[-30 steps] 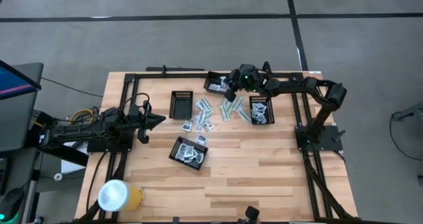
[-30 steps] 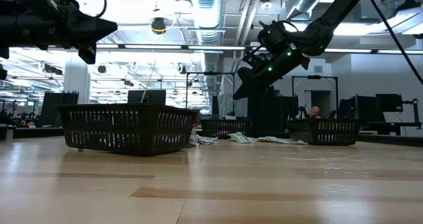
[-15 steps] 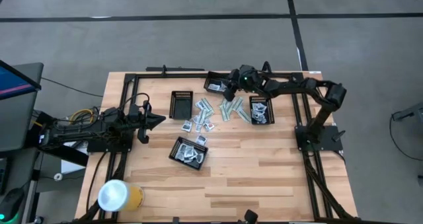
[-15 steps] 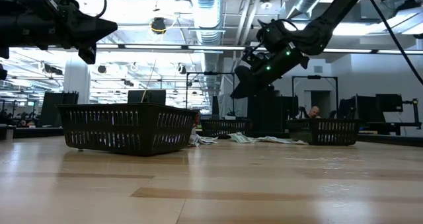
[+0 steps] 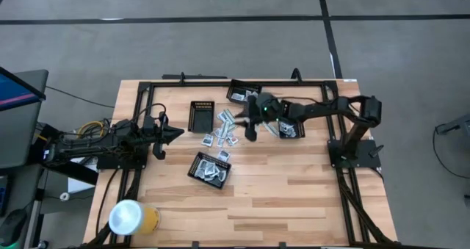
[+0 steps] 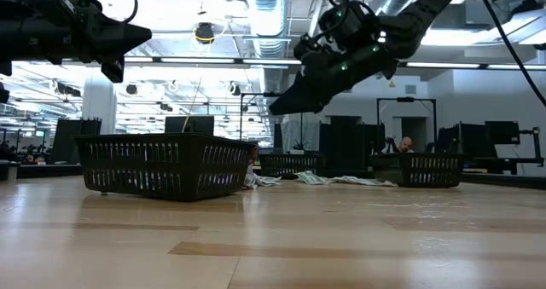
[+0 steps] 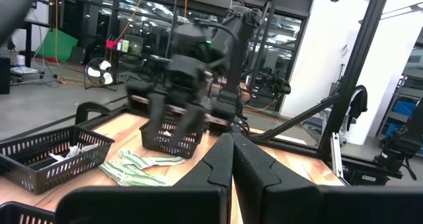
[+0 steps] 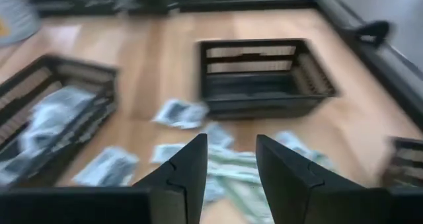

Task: Pick & Place First Aid Supplies
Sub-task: Put the orange ointment pack into the top black bin

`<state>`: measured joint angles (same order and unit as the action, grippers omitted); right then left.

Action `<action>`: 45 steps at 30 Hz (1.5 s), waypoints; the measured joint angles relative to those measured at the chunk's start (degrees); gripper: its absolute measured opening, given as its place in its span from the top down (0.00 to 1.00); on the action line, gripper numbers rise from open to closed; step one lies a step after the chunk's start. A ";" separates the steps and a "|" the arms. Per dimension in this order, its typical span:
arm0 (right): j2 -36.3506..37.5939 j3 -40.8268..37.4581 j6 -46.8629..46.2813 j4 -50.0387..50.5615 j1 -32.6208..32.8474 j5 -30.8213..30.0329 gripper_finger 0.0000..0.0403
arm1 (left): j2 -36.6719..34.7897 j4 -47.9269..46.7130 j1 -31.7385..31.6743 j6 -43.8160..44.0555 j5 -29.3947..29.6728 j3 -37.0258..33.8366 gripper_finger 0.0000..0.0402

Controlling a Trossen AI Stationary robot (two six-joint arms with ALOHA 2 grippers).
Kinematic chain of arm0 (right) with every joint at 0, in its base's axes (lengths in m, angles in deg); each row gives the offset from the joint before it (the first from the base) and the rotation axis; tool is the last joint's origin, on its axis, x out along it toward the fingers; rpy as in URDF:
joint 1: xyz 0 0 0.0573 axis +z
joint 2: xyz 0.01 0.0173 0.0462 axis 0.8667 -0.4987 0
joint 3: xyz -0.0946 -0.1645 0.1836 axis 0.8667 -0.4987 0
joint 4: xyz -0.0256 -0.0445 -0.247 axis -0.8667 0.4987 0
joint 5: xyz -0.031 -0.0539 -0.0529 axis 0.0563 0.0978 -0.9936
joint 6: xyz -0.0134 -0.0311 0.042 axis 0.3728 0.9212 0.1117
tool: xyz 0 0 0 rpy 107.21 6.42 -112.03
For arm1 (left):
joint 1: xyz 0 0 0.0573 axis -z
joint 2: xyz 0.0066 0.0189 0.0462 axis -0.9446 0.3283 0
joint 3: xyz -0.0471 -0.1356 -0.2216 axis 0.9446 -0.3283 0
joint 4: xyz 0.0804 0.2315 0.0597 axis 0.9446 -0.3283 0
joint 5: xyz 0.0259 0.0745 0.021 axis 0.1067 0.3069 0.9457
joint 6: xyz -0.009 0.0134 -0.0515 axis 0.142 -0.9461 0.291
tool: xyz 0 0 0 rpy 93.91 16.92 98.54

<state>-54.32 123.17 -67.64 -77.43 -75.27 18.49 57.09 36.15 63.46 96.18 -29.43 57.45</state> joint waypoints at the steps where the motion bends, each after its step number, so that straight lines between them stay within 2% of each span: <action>1: 0.00 -0.02 0.65 0.28 1.17 0.00 0.70 | 0.00 0.00 0.00 0.00 -0.01 -0.01 0.98; 8: -4.15 -0.04 2.21 -0.12 6.83 -2.79 0.70 | 0.00 0.01 0.00 0.00 0.00 -0.01 0.98; 17: -10.94 0.59 1.09 -4.76 6.47 -3.28 0.70 | 0.00 0.21 0.02 0.00 -0.02 -0.01 0.98; 25: -16.37 1.70 1.43 -3.37 6.73 -3.53 0.70 | 0.00 0.40 0.02 0.02 0.00 0.00 0.98; 34: -17.09 1.97 1.41 -0.99 7.37 -9.19 0.71 | 0.00 0.44 0.00 0.00 0.00 -0.01 0.98; 39: -17.09 1.97 1.41 -0.85 7.36 -9.42 0.77 | 0.00 0.61 -0.13 0.00 0.00 -0.01 0.98; 45: -17.11 1.92 1.43 -0.61 7.78 -9.40 0.94 | 0.00 0.70 -0.13 0.02 -0.02 0.02 0.98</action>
<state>-71.43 125.09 -66.21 -78.04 -67.48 9.09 57.09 36.85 63.33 96.20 -29.45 57.46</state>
